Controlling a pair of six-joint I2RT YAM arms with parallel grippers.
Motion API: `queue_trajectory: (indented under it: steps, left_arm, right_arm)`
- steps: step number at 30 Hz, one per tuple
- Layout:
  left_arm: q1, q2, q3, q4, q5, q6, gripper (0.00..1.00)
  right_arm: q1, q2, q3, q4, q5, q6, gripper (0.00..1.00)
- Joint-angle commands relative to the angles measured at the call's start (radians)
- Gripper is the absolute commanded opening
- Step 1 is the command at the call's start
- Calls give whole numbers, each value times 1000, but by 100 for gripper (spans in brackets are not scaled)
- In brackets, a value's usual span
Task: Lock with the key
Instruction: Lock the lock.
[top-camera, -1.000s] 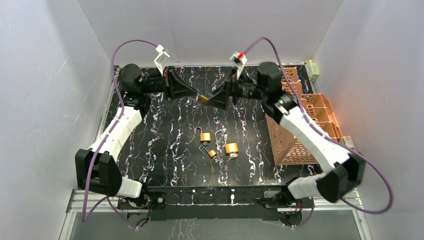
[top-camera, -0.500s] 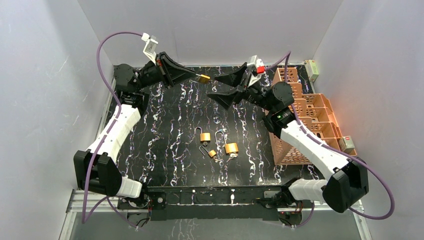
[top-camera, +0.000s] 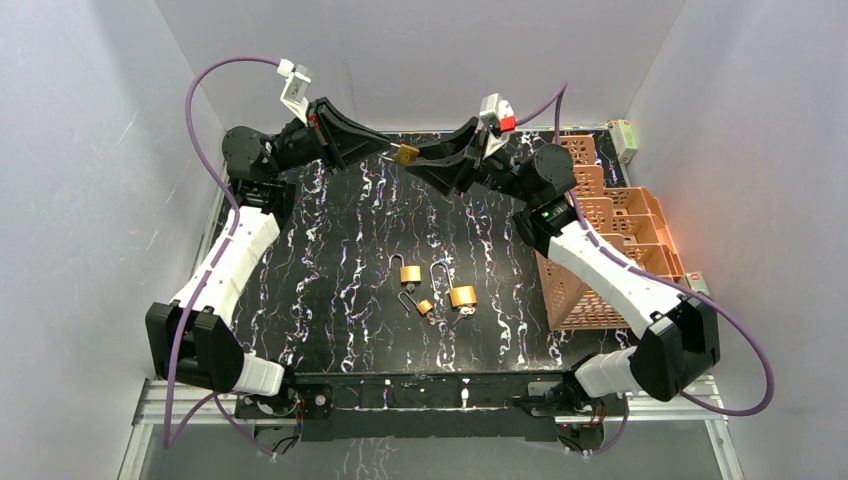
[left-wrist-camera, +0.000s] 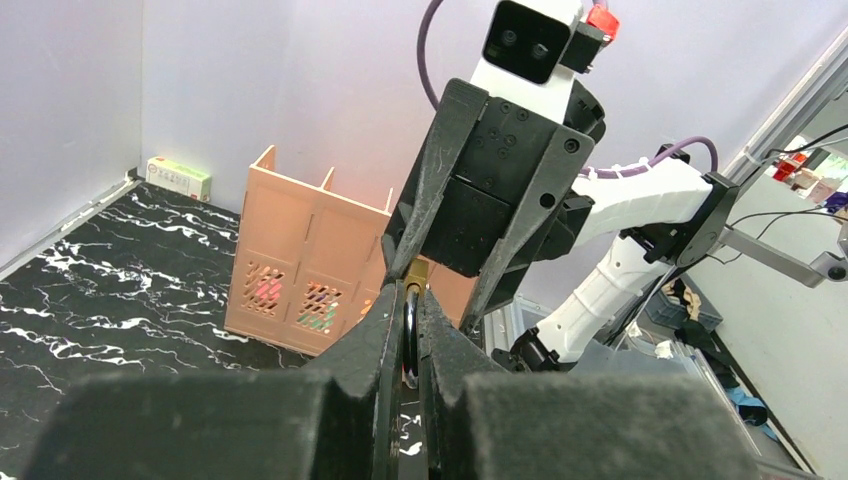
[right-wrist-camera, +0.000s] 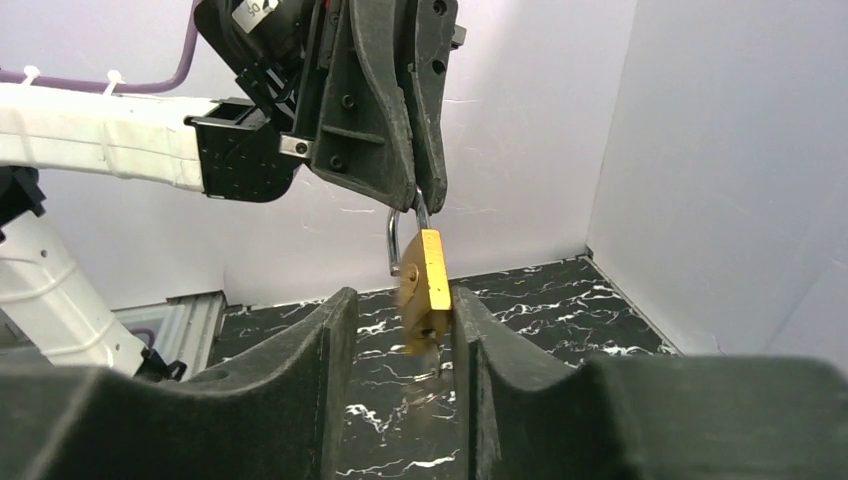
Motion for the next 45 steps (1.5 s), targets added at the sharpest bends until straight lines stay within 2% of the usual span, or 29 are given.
queue_trajectory:
  steps: [1, 2, 4, 6, 8, 10, 11, 12, 13, 15, 16, 17, 18, 22, 24, 25, 26, 28, 30, 33, 42, 45]
  left_arm:
    - [-4, -19, 34, 78, 0, -9, 0]
    - [-5, -21, 32, 81, 0, -8, 0]
    - [-5, -26, 30, 87, 2, -10, 0]
    - [-5, -28, 32, 95, 11, -13, 0]
    - [-5, -28, 40, 99, 21, -16, 0]
    - [-5, -31, 45, 101, 34, -19, 0]
    - [-5, -35, 43, 102, 42, -22, 0]
    - [-5, -41, 39, 103, 53, -26, 0]
    - [-4, -51, 35, 103, 68, -25, 10]
    - [-2, -76, 18, 94, 101, -12, 38]
    - [4, -93, 6, 77, 107, 3, 69]
    - [7, -109, 0, 46, 114, 26, 95]
    - [11, -126, -3, -5, 116, 60, 98]
    - [15, -158, 43, -318, 112, 262, 98]
    - [15, -132, 40, -233, 191, 202, 93]
    - [14, -107, 29, -124, 239, 78, 91]
    - [12, -77, 28, -42, 271, 19, 90]
    - [3, -29, 40, 4, 310, -62, 88]
    - [-1, -4, 41, 6, 313, -71, 83]
    - [-11, 7, 37, 7, 276, -53, 71]
    - [-74, 27, 76, 64, 278, -74, 67]
    - [-82, 26, 81, 66, 273, -72, 62]
  right_arm:
    - [11, 36, 79, 56, -46, 37, 38]
    - [11, 44, 88, 54, -46, 42, 36]
    - [12, 57, 100, 52, -53, 46, 43]
    - [12, 69, 115, 44, -65, 46, 41]
    - [12, 79, 129, 39, -71, 47, 30]
    - [12, 82, 140, 29, -75, 55, 6]
    - [11, 78, 144, 16, -75, 54, 0]
    - [5, 68, 148, -3, -77, 54, 0]
    - [-9, 54, 153, -37, -87, 55, 0]
    - [-62, 22, 187, -150, -154, 61, 0]
    - [-100, 9, 205, -203, -204, 62, 0]
    - [-137, 2, 229, -264, -257, 62, 0]
    - [-170, -1, 255, -316, -319, 62, 0]
    - [-231, 11, 361, -516, -518, 49, 0]
    - [-230, 26, 391, -548, -597, 65, 0]
    - [-230, 35, 395, -533, -630, 94, 0]
    - [-230, 43, 395, -514, -657, 126, 0]
    - [-228, 57, 394, -479, -688, 182, 0]
    - [-222, 70, 403, -473, -700, 196, 0]
    - [-212, 92, 427, -467, -698, 210, 0]
    - [-189, 168, 487, -470, -687, 225, 0]
    - [-177, 180, 486, -464, -682, 224, 0]
